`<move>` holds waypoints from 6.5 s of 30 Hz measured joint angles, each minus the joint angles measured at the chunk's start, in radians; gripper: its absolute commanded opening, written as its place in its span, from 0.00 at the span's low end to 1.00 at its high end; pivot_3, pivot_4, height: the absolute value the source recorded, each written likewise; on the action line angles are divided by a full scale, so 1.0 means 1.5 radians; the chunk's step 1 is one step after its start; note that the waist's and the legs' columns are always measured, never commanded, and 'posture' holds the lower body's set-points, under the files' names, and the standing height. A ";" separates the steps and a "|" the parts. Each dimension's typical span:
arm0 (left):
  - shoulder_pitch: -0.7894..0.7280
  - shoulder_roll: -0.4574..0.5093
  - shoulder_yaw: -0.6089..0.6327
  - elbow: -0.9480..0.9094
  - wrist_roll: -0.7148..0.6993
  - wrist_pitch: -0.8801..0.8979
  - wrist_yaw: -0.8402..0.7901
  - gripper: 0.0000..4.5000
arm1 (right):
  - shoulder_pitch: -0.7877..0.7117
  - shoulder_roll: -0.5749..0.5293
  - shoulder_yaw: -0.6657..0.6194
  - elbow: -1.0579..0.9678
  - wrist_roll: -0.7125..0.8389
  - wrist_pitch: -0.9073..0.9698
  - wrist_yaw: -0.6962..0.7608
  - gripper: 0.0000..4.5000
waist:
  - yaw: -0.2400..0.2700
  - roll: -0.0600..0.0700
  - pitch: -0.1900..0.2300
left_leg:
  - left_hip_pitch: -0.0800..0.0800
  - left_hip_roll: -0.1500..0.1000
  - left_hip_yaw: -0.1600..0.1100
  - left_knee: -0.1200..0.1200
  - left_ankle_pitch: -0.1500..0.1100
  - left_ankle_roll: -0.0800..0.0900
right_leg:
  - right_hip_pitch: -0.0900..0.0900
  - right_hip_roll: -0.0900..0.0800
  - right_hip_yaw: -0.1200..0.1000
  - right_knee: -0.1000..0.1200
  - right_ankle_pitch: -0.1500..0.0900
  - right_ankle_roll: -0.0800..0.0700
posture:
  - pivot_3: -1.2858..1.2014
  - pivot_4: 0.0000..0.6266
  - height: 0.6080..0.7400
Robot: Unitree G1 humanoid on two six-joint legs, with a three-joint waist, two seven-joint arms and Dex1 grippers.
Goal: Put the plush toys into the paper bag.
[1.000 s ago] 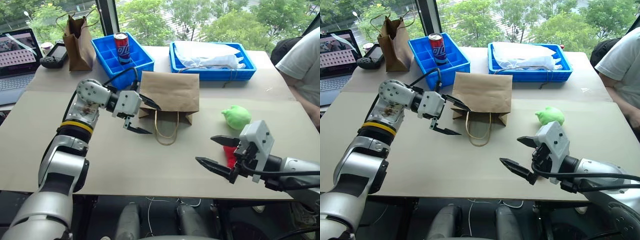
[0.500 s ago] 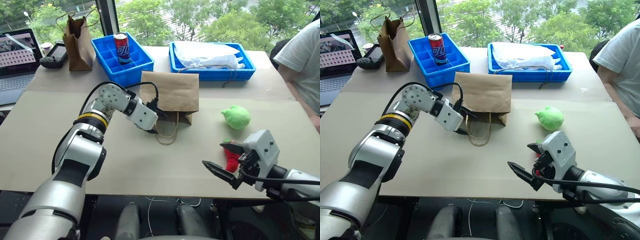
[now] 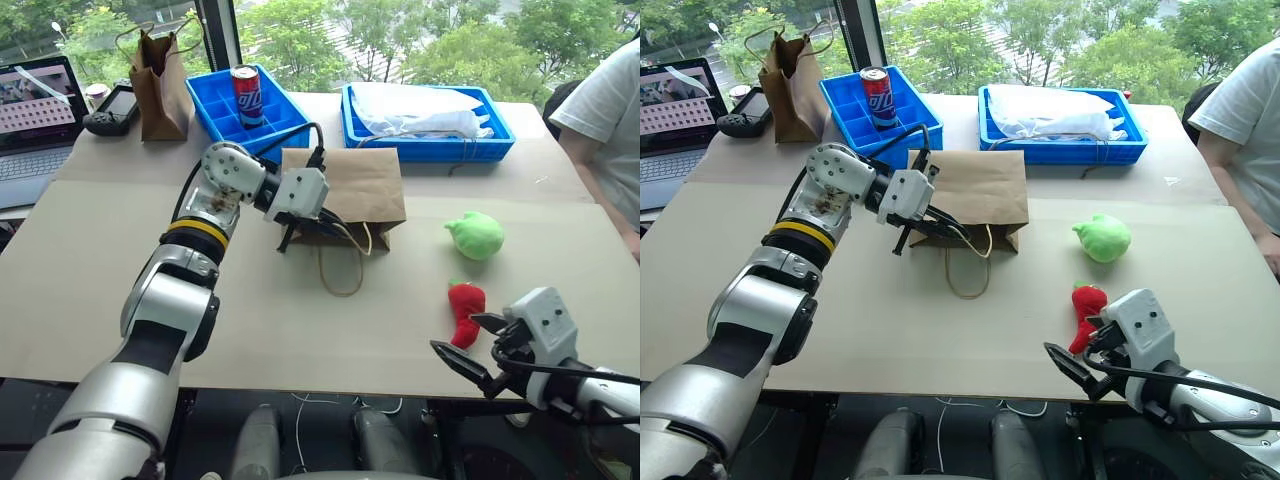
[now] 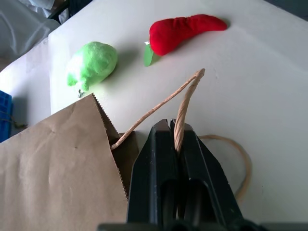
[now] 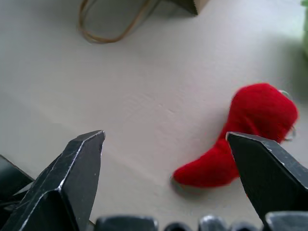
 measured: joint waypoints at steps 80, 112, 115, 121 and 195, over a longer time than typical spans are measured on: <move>-0.048 0.022 0.143 -0.345 -0.267 0.837 0.367 0.00 | -0.503 0.302 0.282 0.186 -0.382 0.001 0.094 0.63 | -0.017 0.004 -0.001 | -0.001 -0.006 -0.009 0.000 0.004 0.000 | -0.002 0.000 0.003 0.009 -0.002 0.002 | 0.52 0.24 0.71; 0.017 -0.027 0.131 -0.419 -0.319 0.870 0.429 0.00 | -0.354 0.014 0.172 0.041 -0.368 0.092 0.210 0.02 | -0.021 0.005 -0.001 | 0.000 -0.008 -0.010 -0.003 0.005 0.001 | -0.001 0.001 0.005 0.008 -0.003 0.002 | 0.52 0.24 0.71; 0.018 -0.026 0.134 -0.419 -0.320 0.870 0.437 0.00 | -0.417 -0.013 0.230 0.041 -0.349 0.098 0.226 0.02 | -0.018 0.005 -0.001 | 0.000 -0.009 -0.010 -0.002 0.005 0.001 | -0.001 0.000 0.005 0.007 -0.003 0.003 | 0.52 0.24 0.71; 0.017 -0.036 0.158 -0.430 -0.341 0.882 0.466 0.00 | -0.569 0.022 0.443 0.087 -0.350 0.110 0.222 0.02 | -0.016 0.004 -0.001 | -0.001 -0.009 -0.011 -0.002 0.005 0.001 | -0.001 0.000 0.005 0.007 -0.003 0.003 | 0.52 0.24 0.71; 0.057 -0.012 0.191 -0.480 -0.388 0.881 0.570 0.00 | -0.746 0.125 0.537 0.350 -0.381 -0.054 0.275 0.52 | -0.011 0.007 0.001 | -0.003 -0.011 -0.012 -0.002 0.006 0.001 | -0.002 -0.003 0.005 0.007 -0.003 0.003 | 0.52 0.24 0.71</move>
